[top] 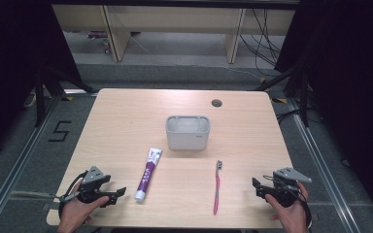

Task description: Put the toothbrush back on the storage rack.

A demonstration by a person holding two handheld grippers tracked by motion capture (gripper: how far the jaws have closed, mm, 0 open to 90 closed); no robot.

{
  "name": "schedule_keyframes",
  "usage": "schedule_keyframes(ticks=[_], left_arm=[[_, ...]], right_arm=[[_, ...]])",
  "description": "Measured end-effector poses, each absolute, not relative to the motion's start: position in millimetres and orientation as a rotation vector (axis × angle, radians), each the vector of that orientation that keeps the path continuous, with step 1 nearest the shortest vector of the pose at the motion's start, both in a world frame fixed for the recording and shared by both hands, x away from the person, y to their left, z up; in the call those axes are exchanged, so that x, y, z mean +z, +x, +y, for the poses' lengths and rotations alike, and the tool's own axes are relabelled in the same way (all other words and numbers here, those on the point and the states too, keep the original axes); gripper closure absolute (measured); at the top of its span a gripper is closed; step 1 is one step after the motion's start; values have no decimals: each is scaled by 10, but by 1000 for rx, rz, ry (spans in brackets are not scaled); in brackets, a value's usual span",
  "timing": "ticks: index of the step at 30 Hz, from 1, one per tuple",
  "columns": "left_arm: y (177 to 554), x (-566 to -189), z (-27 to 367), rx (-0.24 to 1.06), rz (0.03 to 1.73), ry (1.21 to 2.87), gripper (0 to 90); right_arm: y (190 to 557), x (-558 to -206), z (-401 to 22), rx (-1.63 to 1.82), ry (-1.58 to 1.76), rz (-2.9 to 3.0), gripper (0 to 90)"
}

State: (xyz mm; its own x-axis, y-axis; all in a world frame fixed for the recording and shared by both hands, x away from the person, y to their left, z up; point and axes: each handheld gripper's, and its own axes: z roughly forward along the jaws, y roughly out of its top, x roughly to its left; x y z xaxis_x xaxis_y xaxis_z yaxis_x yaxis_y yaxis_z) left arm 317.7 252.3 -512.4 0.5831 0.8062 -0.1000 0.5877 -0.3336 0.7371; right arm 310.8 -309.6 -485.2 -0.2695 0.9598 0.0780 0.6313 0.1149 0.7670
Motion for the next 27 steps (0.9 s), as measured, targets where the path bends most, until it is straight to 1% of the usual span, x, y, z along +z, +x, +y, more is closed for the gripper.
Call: schedule_keyframes(ticks=[3,7,9,12,15,16,19,20,23,24,26,27], left_arm=[[3173,-5134,2523,368,1113,2035,196],[3170,-5134,2526,370,1115,2039,196],[3171,-5132,2527,372,1119,2048,196],[3169,-5138,2530,362,1110,2038,196],[3166,-5139,2527,352,1110,2028,196],[3161,-5148,2510,353,1120,2006,196],[3159,-5152,2508,353,1125,2000,196],[3161,-5141,2534,357,1109,2037,196],[3159,-5134,2548,358,1113,2046,196],[3157,-5145,2545,365,1116,2034,196],[3154,-5143,2547,364,1119,2039,196],[3154,-5147,2545,366,1119,2031,196]], right_arm=[[3118,-4852,-3128,976,1456,1996,158],[3114,-4847,-3127,974,1452,2015,158],[3100,-4846,-3088,982,1508,2022,170],[3120,-4851,-3075,989,1423,2073,265],[3117,-4851,-3049,983,1427,2087,270],[3127,-4841,-3040,974,1406,2103,303],[3138,-4847,-3030,991,1391,2124,313],[3140,-4832,-3007,999,1393,2133,344],[3132,-4830,-2959,986,1420,2136,350],[3140,-4817,-2968,980,1362,2162,350],[3127,-4802,-2942,981,1401,2157,354],[3148,-4806,-2950,987,1351,2171,363]])
